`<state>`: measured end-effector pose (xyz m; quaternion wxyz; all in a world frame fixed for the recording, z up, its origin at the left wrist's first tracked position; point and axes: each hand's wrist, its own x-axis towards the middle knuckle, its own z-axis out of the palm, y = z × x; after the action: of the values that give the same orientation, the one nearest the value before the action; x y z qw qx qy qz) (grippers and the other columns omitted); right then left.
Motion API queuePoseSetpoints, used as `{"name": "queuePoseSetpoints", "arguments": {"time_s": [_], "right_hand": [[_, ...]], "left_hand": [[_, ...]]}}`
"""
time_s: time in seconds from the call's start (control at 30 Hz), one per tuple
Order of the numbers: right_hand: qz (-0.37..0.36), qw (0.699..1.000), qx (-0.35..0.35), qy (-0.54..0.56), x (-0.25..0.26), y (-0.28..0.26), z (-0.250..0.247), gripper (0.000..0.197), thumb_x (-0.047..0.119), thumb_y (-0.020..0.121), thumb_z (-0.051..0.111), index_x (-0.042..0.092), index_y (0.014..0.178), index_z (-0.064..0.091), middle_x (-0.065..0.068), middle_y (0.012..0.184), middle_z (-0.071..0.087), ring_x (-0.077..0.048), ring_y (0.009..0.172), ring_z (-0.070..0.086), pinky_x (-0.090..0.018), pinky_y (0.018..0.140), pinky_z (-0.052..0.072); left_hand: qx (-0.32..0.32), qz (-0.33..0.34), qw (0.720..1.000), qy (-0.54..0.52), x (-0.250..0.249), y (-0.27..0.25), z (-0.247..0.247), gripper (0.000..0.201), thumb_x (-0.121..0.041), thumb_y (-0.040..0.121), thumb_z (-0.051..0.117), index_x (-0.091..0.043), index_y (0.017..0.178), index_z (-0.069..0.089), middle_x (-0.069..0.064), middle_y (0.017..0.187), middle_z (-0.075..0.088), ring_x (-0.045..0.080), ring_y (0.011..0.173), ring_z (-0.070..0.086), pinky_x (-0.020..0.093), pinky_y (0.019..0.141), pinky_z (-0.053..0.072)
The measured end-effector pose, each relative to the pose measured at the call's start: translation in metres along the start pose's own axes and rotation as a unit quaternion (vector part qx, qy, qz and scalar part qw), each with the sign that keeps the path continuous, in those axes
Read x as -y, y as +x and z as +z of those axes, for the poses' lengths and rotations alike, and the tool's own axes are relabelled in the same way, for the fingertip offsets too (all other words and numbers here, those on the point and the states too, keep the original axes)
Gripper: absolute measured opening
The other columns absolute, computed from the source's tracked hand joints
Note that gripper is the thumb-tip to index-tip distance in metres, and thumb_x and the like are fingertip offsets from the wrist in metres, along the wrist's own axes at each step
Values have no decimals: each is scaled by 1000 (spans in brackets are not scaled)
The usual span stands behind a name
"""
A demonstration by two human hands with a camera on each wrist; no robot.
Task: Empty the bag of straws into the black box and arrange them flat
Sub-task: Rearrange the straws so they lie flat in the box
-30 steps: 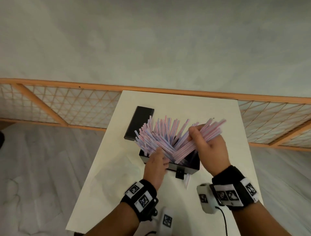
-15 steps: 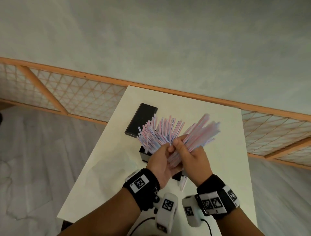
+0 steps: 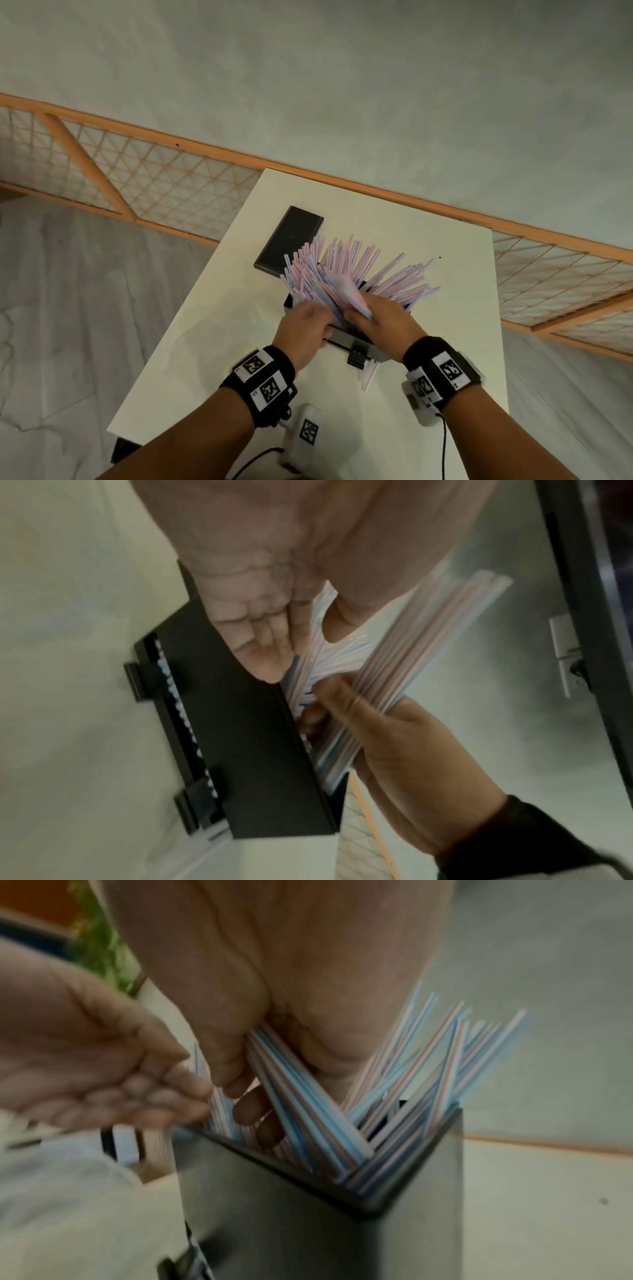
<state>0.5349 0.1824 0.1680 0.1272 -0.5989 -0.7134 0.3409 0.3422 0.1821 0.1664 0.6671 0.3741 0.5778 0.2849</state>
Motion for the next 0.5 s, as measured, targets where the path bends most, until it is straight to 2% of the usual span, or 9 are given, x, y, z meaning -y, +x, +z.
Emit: {"name": "queuePoseSetpoints", "arguments": {"time_s": [0.1,0.17,0.27,0.37,0.43,0.5], "right_hand": [[8,991,75,-110,-8,7,6,5,28,102,56,26,97,57,-1,91,63,-24,85,57,-30,70,33],[19,986,89,-141,-13,13,9,10,26,100,58,21,107,62,-6,101,67,-27,95,62,-28,73,35],[31,990,67,-123,-12,18,6,22,33,96,64,21,114,62,-1,104,68,-23,95,64,-31,77,48],[11,996,26,-81,-9,16,5,25,37,97,66,23,118,64,4,105,69,-13,90,60,-26,77,46],[-3,996,7,-90,-10,15,9,22,35,100,61,24,118,68,5,106,71,-13,92,62,-26,78,46],[-13,991,21,-134,-12,12,16,24,35,104,52,25,114,71,5,106,74,-19,96,66,-31,81,51]], "left_hand": [[-29,35,998,54,5,8,-14,15,-23,90,57,-11,84,62,2,72,60,22,67,53,39,66,39],[-31,42,996,77,3,11,-20,18,-24,96,56,-9,93,65,3,80,66,19,70,60,36,64,42],[-43,59,992,106,-1,10,-24,16,-19,99,55,-14,94,70,9,91,73,19,73,64,31,61,45],[-79,105,971,202,-2,8,-25,18,-22,99,53,-19,94,70,4,86,72,21,77,68,33,67,52],[-91,123,958,241,-3,5,-24,16,-25,100,54,-20,96,70,-2,84,71,18,82,68,31,73,53],[-91,131,952,262,-2,3,-22,13,-26,100,57,-20,99,69,-5,85,70,12,82,66,22,70,49]]}}
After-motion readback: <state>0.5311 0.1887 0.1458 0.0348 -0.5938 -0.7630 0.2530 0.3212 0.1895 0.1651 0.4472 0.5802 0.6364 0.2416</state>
